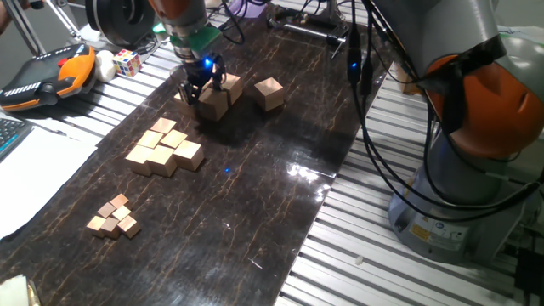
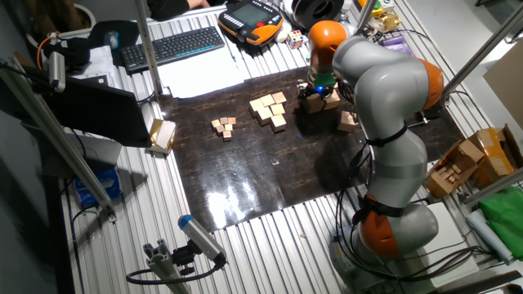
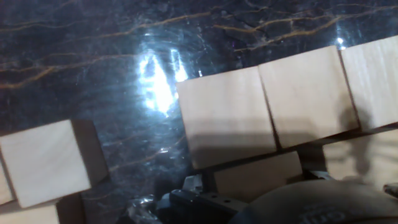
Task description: Stack the blocks into a pyramid shape
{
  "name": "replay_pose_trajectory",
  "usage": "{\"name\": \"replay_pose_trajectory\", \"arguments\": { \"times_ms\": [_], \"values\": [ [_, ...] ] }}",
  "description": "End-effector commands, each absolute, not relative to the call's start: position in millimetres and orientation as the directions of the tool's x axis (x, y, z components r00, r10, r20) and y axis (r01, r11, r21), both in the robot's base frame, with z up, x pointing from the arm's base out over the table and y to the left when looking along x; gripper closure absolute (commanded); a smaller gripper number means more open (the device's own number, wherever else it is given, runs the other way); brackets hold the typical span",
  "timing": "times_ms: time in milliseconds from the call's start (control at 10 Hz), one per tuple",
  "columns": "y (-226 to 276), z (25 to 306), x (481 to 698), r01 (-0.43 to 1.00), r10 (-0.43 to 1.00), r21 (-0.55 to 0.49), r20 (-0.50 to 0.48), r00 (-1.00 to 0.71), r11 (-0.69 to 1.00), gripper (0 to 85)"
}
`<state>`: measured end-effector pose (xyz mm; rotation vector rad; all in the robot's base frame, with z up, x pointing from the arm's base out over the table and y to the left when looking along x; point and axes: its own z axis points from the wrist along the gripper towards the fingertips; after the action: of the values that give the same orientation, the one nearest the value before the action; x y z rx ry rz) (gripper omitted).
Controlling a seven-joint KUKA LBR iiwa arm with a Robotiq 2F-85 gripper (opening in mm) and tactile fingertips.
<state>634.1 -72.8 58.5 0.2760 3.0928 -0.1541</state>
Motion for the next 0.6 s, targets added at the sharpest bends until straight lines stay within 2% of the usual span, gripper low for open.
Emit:
{"name": "replay_pose_trajectory", "arguments": {
  "times_ms": [0, 300, 500],
  "values": [
    [-70.9, 56.7, 632.9, 0.183, 0.179, -0.096, -0.043, -0.983, 0.978, 5.7],
    [-67.9, 55.8, 632.2, 0.190, 0.186, -0.095, -0.047, -0.981, 0.977, 5.0],
    [-69.8, 54.2, 633.0, 0.174, 0.170, -0.090, -0.043, -0.984, 0.981, 9.0]
  ]
}}
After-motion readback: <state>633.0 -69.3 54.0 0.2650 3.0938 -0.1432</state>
